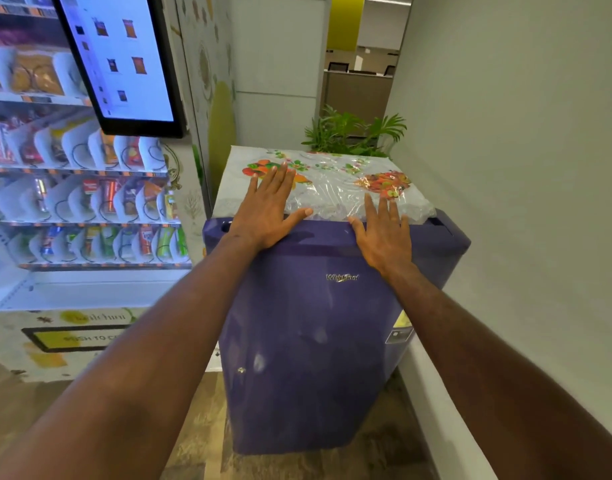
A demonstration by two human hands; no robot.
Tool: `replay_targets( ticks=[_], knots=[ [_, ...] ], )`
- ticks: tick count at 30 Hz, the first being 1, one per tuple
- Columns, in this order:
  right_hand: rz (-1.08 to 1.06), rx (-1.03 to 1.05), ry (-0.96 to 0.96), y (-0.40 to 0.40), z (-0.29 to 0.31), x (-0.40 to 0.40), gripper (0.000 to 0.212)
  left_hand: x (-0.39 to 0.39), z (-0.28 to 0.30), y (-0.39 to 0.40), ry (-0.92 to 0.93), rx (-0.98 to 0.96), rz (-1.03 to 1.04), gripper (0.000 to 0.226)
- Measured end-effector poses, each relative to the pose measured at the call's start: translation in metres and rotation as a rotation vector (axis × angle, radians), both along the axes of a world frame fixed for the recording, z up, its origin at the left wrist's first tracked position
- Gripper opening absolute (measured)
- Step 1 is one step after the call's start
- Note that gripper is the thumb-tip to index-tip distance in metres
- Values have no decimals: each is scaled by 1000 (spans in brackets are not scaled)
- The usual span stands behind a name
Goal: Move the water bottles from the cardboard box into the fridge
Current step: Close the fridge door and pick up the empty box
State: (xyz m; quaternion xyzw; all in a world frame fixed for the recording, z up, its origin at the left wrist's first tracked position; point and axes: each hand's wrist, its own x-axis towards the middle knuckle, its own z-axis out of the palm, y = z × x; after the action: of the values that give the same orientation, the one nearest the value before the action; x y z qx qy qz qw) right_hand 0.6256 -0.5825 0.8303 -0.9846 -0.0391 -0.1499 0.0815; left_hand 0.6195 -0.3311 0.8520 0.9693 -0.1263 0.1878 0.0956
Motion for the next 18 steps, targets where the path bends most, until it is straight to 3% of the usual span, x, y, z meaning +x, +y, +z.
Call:
replay_targets(
  ticks=[10,18],
  knots=[
    [7,62,-135,-1,8,-37,72,-46,-10,-7,-71,19,-16,79],
    [-18,-35,-161,-16,7,-110,83,-136,-20,-15,-43,59,64,79]
  ],
)
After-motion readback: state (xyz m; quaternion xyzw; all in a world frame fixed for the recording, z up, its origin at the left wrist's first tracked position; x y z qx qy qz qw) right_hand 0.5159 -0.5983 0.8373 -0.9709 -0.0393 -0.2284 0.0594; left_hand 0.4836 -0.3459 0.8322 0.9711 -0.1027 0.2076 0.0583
